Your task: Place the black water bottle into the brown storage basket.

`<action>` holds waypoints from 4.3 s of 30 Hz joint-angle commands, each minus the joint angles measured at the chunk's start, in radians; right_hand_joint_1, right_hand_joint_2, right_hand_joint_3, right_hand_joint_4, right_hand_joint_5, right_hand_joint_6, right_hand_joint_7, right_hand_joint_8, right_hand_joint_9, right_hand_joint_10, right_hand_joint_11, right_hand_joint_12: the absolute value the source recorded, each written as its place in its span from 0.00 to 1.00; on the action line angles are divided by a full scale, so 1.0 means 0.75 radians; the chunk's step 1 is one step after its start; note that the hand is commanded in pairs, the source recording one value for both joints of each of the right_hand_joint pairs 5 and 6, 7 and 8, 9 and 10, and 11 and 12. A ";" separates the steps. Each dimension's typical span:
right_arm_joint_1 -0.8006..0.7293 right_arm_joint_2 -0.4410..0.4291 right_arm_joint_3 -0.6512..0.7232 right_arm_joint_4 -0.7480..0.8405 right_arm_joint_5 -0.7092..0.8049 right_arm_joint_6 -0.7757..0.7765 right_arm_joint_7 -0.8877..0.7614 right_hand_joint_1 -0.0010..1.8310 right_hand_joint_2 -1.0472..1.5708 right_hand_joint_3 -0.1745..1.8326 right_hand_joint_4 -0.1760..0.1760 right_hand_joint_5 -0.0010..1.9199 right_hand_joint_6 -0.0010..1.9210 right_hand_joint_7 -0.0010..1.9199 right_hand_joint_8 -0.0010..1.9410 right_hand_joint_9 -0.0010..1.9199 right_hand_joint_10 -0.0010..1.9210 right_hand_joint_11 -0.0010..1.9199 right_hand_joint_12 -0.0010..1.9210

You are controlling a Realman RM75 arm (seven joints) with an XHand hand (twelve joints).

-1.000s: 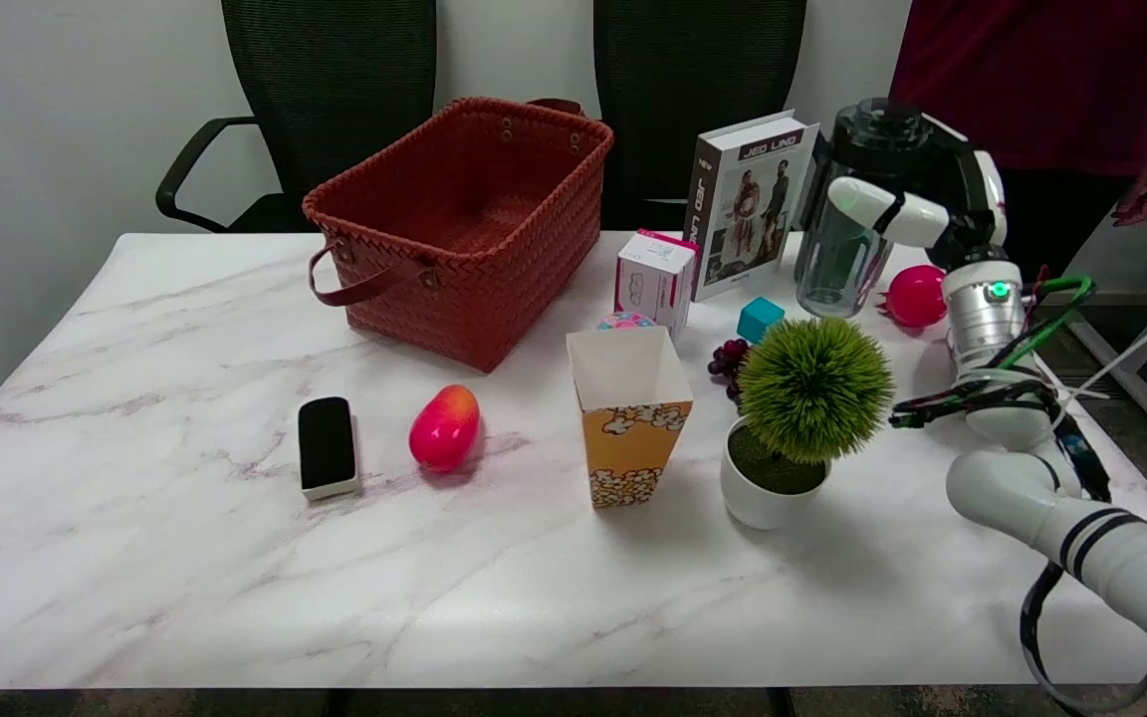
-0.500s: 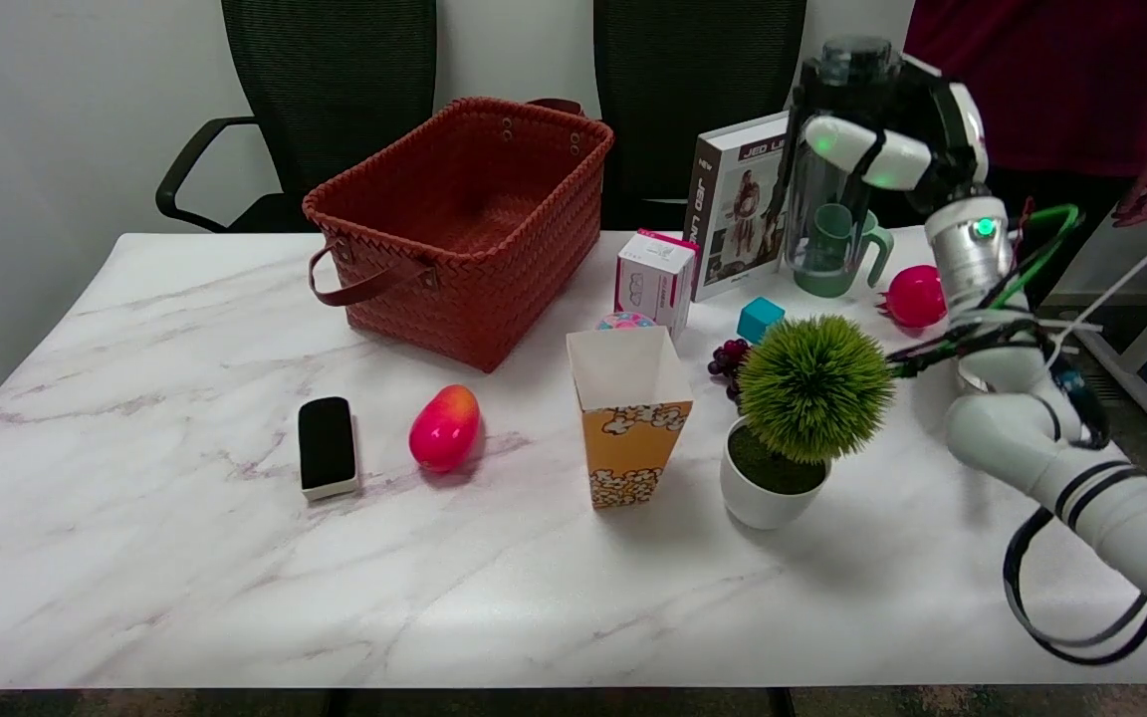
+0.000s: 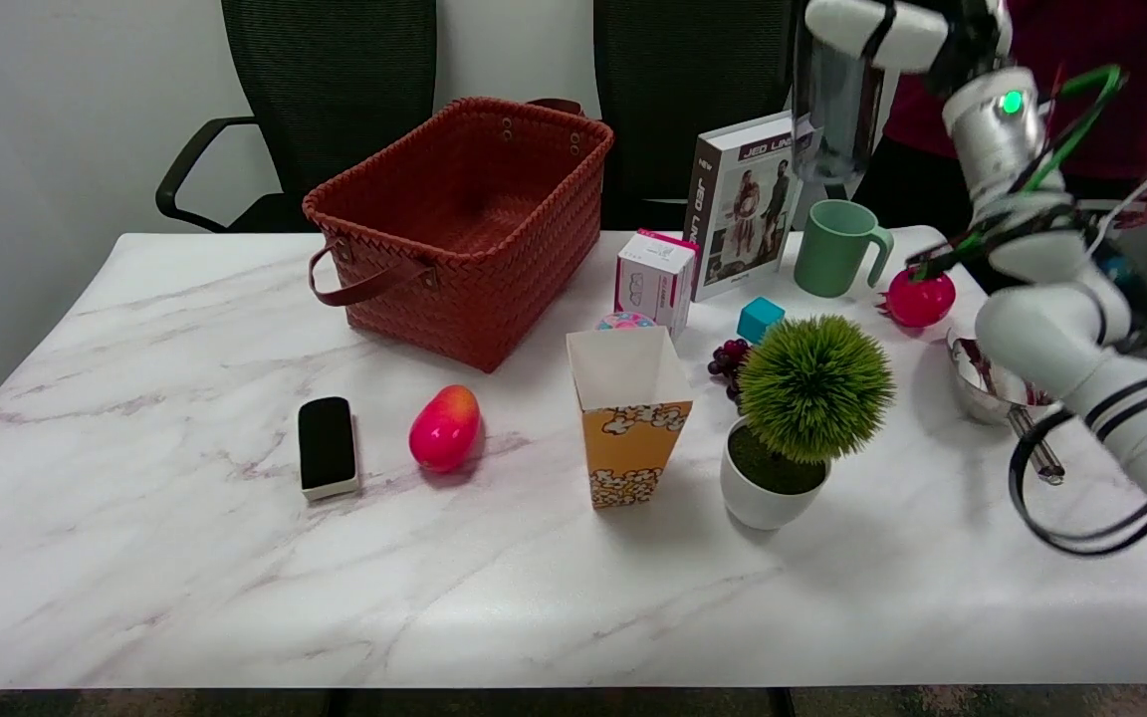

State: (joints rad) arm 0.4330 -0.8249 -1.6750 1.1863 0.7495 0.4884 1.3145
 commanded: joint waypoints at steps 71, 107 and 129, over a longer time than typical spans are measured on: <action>1.222 -0.856 -1.097 -0.829 0.032 -0.889 -0.218 0.68 0.82 0.40 0.50 0.45 0.45 0.68 0.67 0.68 0.68 0.53 0.53; 1.214 -0.932 -0.987 -0.974 0.032 -0.816 -0.374 0.63 0.91 0.38 0.50 0.49 0.49 0.71 0.70 0.73 0.73 0.59 0.59; 1.194 -0.919 -0.995 -1.000 0.047 -0.751 -0.376 0.67 0.82 0.61 0.50 0.51 0.51 0.60 0.59 0.26 0.26 0.17 0.17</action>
State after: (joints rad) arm 1.3349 -1.5141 -2.4247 0.4543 0.7792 -0.0970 1.0442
